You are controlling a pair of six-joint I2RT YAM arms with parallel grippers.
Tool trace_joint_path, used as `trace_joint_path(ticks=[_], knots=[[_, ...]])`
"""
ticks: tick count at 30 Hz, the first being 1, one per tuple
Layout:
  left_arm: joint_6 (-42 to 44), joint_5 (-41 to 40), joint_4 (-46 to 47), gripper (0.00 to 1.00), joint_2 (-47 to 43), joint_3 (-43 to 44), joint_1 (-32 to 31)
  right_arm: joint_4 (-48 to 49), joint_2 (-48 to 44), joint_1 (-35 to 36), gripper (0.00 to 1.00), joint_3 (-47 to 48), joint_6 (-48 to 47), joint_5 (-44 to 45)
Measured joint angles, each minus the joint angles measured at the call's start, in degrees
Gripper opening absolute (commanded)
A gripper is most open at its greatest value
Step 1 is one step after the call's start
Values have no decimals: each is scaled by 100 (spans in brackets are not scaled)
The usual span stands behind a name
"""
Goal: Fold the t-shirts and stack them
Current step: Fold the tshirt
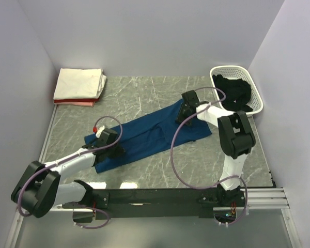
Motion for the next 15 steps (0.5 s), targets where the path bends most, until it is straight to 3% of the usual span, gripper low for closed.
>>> trace_joint_path(ticks=[4,11,15], knots=[[-452,63,-348,29,-415,-192,-400,-511,627,9,42,1003,-291,94],[-1257,127,-949,31,-605,-138,-1635,-1279,1475,11,42,2409,-815,138],[-1322,127,-1185,41,-306,225,-2026,-1565,1884,11,42,3093,-1121,129]])
